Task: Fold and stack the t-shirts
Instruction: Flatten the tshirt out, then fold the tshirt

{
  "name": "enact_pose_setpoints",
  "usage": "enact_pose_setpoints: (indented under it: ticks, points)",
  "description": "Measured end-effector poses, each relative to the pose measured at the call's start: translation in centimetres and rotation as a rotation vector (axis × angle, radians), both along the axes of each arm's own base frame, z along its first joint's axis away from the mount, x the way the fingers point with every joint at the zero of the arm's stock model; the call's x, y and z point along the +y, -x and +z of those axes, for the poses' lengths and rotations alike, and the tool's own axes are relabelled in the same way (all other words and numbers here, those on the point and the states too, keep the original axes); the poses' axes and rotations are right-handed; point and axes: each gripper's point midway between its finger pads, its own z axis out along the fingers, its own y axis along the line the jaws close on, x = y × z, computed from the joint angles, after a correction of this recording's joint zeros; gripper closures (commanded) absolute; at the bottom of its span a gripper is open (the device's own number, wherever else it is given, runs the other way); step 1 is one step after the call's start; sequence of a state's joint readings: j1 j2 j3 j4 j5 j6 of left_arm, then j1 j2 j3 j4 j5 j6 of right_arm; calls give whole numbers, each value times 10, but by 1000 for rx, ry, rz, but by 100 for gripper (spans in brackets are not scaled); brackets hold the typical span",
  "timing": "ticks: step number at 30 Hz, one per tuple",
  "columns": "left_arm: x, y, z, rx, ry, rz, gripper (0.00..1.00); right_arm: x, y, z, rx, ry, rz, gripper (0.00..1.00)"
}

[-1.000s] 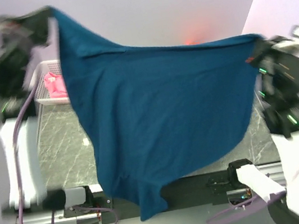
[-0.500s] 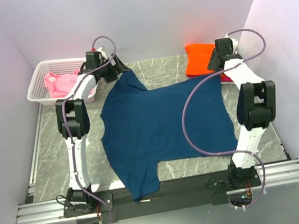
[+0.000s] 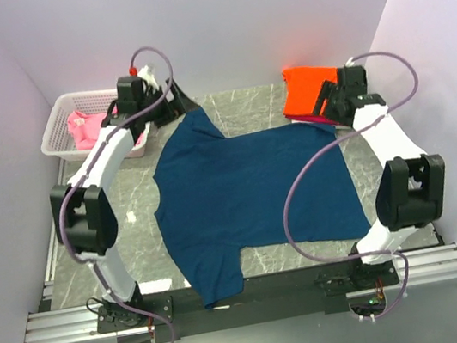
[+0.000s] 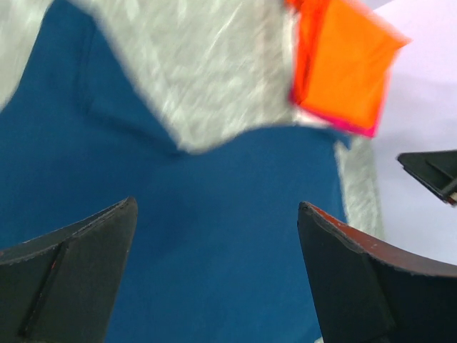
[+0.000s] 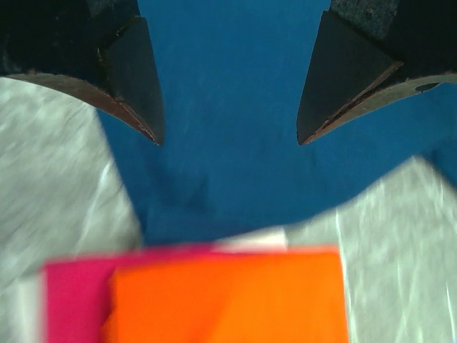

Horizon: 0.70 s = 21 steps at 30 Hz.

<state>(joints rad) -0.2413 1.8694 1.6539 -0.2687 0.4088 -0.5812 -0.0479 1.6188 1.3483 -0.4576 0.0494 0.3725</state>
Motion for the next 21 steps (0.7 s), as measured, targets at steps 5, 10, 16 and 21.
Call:
enact_pose_setpoints:
  ticks: [5, 10, 16, 21]
  points:
    - [21, 58, -65, 191, -74, 61, 1, 39, 43, -40, 117, -90, 86, 21]
    - [35, 118, -130, 395, -111, 96, 1, 83, 85, -79, 246, -161, 173, 21]
    - [40, 145, -157, 479, -117, 116, 1, 111, 116, -109, 342, -227, 212, 22]
    - [43, 145, -169, 499, -127, 143, 1, 114, 126, -126, 389, -257, 186, 22]
